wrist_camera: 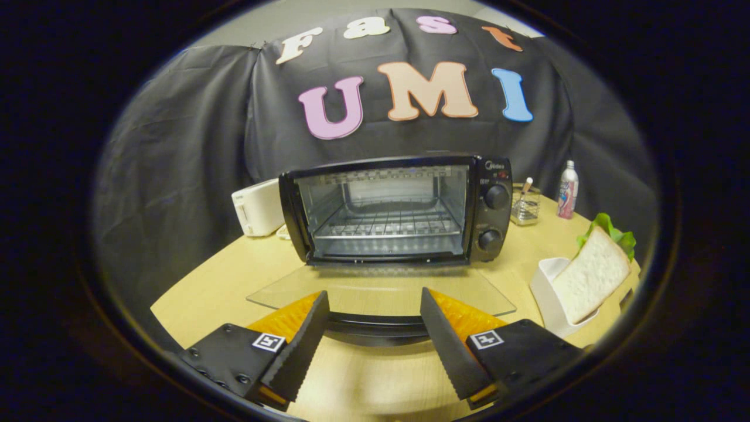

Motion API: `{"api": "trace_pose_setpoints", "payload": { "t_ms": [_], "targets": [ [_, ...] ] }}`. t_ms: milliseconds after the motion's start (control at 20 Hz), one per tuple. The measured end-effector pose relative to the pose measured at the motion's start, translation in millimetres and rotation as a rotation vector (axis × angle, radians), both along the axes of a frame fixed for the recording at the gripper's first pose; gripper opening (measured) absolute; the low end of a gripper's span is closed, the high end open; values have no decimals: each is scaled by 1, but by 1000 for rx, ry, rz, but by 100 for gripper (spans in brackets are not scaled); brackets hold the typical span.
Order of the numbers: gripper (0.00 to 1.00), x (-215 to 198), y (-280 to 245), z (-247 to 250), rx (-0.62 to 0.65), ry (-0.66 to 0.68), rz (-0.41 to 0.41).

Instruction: Open the toaster oven, put the food inside, and close the toaster oven door.

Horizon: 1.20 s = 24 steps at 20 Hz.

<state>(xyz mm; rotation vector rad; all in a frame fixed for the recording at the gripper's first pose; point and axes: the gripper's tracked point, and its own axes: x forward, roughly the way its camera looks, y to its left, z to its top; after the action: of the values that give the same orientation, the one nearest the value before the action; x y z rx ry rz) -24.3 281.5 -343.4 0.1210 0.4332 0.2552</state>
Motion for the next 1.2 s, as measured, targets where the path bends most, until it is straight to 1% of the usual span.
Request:
{"api": "trace_pose_setpoints", "payload": {
  "t_ms": [300, 450, 750, 1000, 1100, 1200],
  "targets": [
    [98, -7, 3, -26, -49, 72, 21],
    [99, -6, 4, -26, -58, 67, 31],
    [99, -6, 6, -20, 22, 107, 53],
    [100, -13, 11, -11, 77, 162, 106],
    [99, -16, 6, 1, 94, 164, 118],
    [99, -14, -11, 19, 89, 147, 106]
  ]
}}
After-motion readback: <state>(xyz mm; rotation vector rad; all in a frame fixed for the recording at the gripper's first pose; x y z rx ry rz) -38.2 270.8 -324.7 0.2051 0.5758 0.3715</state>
